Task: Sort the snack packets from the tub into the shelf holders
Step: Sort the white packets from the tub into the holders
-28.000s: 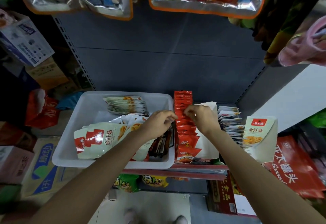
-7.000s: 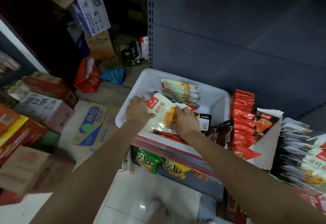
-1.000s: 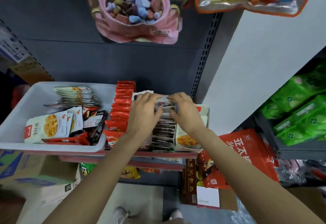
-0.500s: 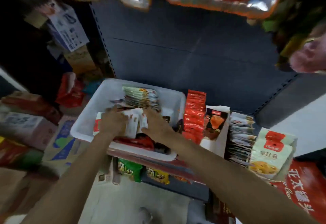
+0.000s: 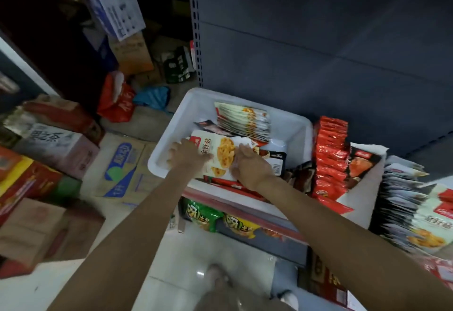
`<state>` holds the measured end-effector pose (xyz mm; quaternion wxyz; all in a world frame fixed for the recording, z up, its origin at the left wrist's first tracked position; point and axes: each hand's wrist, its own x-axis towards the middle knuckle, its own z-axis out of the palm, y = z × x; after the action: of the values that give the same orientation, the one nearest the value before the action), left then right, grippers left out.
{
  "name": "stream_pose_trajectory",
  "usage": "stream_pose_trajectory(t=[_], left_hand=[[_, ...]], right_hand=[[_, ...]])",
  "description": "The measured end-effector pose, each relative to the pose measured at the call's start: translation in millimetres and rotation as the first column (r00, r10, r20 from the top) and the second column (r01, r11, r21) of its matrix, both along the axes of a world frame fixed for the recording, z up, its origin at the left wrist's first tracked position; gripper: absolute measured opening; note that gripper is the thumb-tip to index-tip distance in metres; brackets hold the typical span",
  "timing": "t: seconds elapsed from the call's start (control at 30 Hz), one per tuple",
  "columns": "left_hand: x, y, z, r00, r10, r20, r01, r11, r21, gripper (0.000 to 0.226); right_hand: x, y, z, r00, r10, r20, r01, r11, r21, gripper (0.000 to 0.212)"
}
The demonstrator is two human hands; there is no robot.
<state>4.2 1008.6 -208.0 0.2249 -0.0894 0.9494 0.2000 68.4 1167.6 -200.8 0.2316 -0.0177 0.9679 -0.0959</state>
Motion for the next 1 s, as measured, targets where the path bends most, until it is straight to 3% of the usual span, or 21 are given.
stream_pose_trajectory(t=[0.1, 0.2, 0.3, 0.4, 0.53, 0.63, 0.7, 0.8, 0.93, 1.0], left_hand=[[2.5, 5.5, 9.0, 0.998, -0.001, -0.056, -0.005, 0.993, -0.116, 0.098], [3.7, 4.0, 9.9, 0.977, -0.028, -0.209, -0.009, 0.984, -0.176, 0.104], [2.5, 2.6, 8.6, 0.937, -0.028, -0.349, -0.002, 0.996, -0.085, 0.089], [4.7, 1.6, 5.1, 0.954, 0.074, -0.291, -0.041, 0.992, 0.118, 0.072], [9.7, 2.2, 2.1, 0.946, 0.204, -0.25, -0.104, 0.927, 0.36, 0.043], [12.2, 6.2, 6.7, 0.931, 0.193, -0.31, -0.088, 0.943, 0.321, 0.029], [15.0, 8.4, 12.7, 0.933, 0.134, -0.334, -0.076, 0.98, 0.182, 0.024], [20.3, 10.1, 18.5, 0.906, -0.03, -0.423, -0.001, 0.997, -0.073, 0.032], [29.0, 18.4, 33.9, 0.77, -0.117, -0.628, 0.249, 0.96, 0.127, 0.032], [34.7, 28.4, 47.7, 0.775, -0.155, -0.613, 0.368, 0.899, 0.238, 0.027]], right_hand=[[1.9, 4.7, -4.3, 0.999, -0.028, 0.019, 0.029, 0.999, -0.031, 0.062], [2.5, 5.9, -0.8, 0.997, -0.075, 0.027, 0.077, 0.994, -0.076, 0.053], [2.3, 11.0, 8.9, 0.989, -0.144, 0.036, 0.148, 0.98, -0.137, 0.046], [2.3, 19.9, 6.1, 0.988, -0.118, 0.101, 0.136, 0.972, -0.193, 0.045], [1.5, 19.5, 1.9, 0.971, -0.219, 0.1, 0.239, 0.927, -0.29, 0.053], [-0.3, 21.4, 0.0, 0.947, -0.303, 0.102, 0.319, 0.876, -0.361, 0.054], [-0.9, 22.8, -0.9, 0.921, -0.377, 0.098, 0.382, 0.822, -0.423, 0.055], [1.3, 23.8, -4.4, 0.897, -0.432, 0.091, 0.421, 0.775, -0.472, 0.056], [7.4, 26.3, 4.5, 0.899, -0.437, -0.006, 0.344, 0.717, -0.606, 0.074], [8.0, 34.1, 14.4, 0.884, -0.461, -0.078, 0.301, 0.688, -0.66, 0.075]])
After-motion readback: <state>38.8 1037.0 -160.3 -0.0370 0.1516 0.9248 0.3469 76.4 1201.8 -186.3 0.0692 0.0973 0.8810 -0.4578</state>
